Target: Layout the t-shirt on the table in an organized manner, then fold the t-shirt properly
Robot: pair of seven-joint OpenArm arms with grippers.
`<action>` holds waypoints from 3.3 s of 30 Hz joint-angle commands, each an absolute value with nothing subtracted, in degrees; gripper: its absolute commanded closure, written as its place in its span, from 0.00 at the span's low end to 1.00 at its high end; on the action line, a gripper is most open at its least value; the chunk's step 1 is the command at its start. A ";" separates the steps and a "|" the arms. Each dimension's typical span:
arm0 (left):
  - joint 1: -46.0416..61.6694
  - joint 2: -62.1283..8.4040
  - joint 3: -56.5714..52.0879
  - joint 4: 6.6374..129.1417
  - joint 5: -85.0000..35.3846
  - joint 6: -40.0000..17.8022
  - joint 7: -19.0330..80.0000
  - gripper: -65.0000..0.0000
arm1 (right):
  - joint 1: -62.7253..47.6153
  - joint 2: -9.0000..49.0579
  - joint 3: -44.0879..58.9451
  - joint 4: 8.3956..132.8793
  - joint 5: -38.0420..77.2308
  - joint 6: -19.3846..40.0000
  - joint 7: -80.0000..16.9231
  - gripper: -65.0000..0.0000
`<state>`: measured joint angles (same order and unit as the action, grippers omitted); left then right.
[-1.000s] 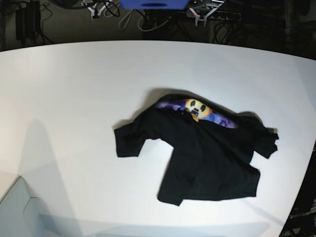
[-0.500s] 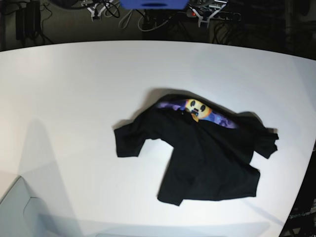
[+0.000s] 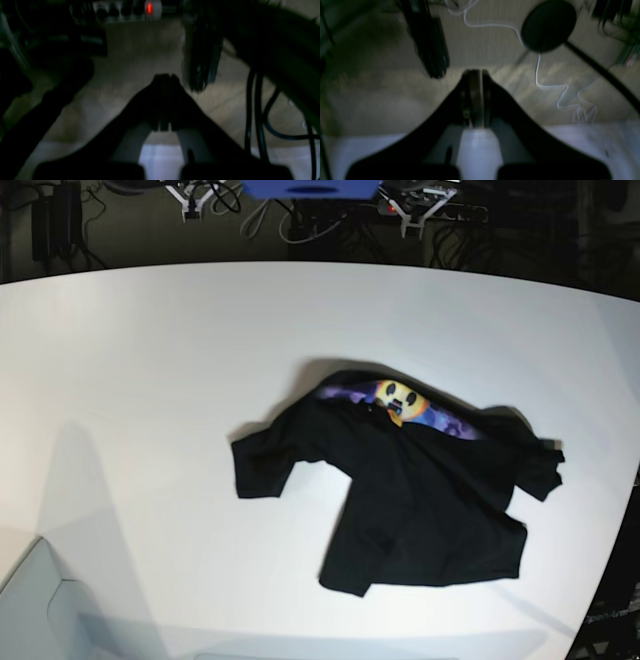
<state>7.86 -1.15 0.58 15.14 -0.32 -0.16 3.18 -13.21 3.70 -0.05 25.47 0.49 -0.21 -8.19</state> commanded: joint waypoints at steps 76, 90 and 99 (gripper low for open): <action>6.64 -12.00 -21.85 85.05 -17.89 0.13 18.68 0.58 | -11.91 3.74 -1.98 115.47 1.89 0.13 -50.33 0.59; 1.27 -8.31 -19.82 75.91 -17.89 0.13 18.24 0.58 | -15.43 6.90 -1.98 115.56 1.01 0.31 -50.33 0.54; 2.95 -7.87 -19.82 79.87 -18.42 0.13 18.24 0.58 | -16.04 6.90 -2.07 115.47 1.01 0.31 -50.33 0.54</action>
<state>3.33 -7.35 -19.68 78.94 -18.17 0.23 19.38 -16.40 6.63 -2.17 114.56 1.26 0.21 -51.48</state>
